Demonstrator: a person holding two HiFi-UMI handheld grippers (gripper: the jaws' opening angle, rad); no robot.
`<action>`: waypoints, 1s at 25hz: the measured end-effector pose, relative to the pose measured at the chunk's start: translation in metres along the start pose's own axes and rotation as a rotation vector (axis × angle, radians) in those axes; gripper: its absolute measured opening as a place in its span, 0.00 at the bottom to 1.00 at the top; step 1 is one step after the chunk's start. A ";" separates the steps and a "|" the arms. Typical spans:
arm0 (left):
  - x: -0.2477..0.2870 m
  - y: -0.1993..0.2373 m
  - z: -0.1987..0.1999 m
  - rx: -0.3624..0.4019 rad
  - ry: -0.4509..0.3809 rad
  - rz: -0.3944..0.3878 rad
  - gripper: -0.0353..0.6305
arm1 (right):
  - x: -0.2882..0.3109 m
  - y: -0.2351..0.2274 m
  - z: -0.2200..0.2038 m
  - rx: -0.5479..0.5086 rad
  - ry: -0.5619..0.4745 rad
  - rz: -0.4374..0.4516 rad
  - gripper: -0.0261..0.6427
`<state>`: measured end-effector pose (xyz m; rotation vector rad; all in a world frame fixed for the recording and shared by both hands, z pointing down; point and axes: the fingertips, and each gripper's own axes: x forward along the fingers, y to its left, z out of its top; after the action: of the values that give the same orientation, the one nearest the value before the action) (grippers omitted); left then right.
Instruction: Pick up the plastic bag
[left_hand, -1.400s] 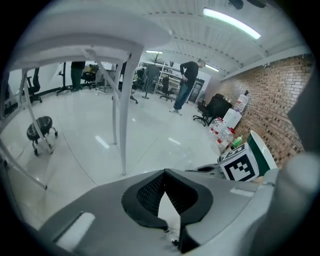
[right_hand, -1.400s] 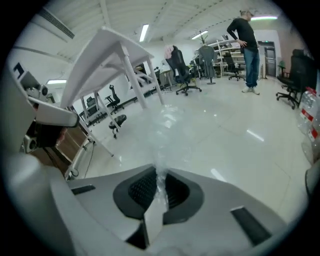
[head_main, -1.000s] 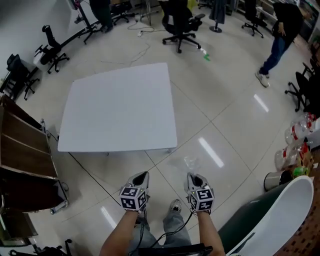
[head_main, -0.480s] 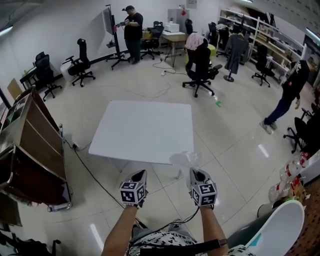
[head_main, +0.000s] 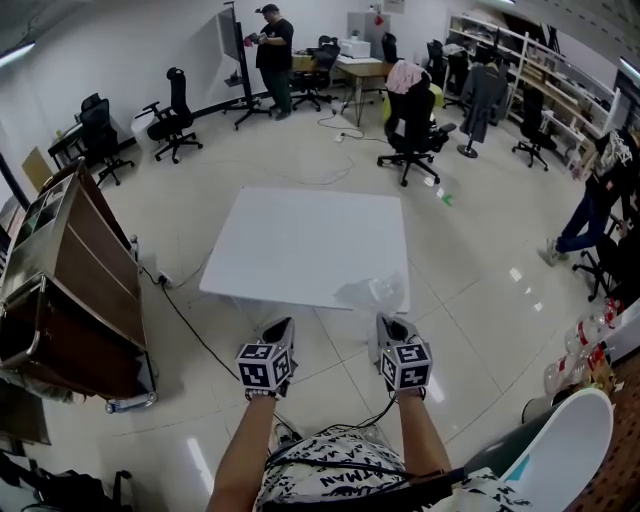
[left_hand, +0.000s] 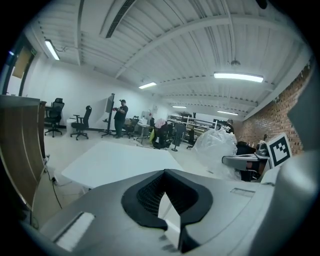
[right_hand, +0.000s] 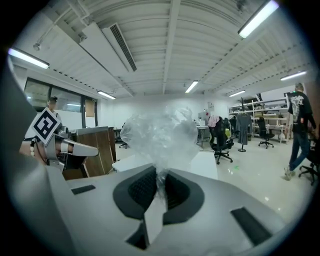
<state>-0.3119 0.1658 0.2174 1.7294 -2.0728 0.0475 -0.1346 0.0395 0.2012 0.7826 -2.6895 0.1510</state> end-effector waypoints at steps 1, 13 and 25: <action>-0.002 0.002 0.001 0.001 -0.001 -0.001 0.05 | 0.003 0.003 0.000 0.010 -0.002 -0.001 0.06; 0.004 0.018 0.005 0.004 0.014 -0.025 0.05 | 0.023 0.018 0.004 0.041 -0.003 0.007 0.06; 0.014 0.013 0.008 0.015 0.021 -0.040 0.05 | 0.024 0.018 0.010 0.034 0.010 0.010 0.06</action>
<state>-0.3287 0.1528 0.2185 1.7714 -2.0272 0.0682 -0.1663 0.0410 0.1995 0.7767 -2.6886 0.2026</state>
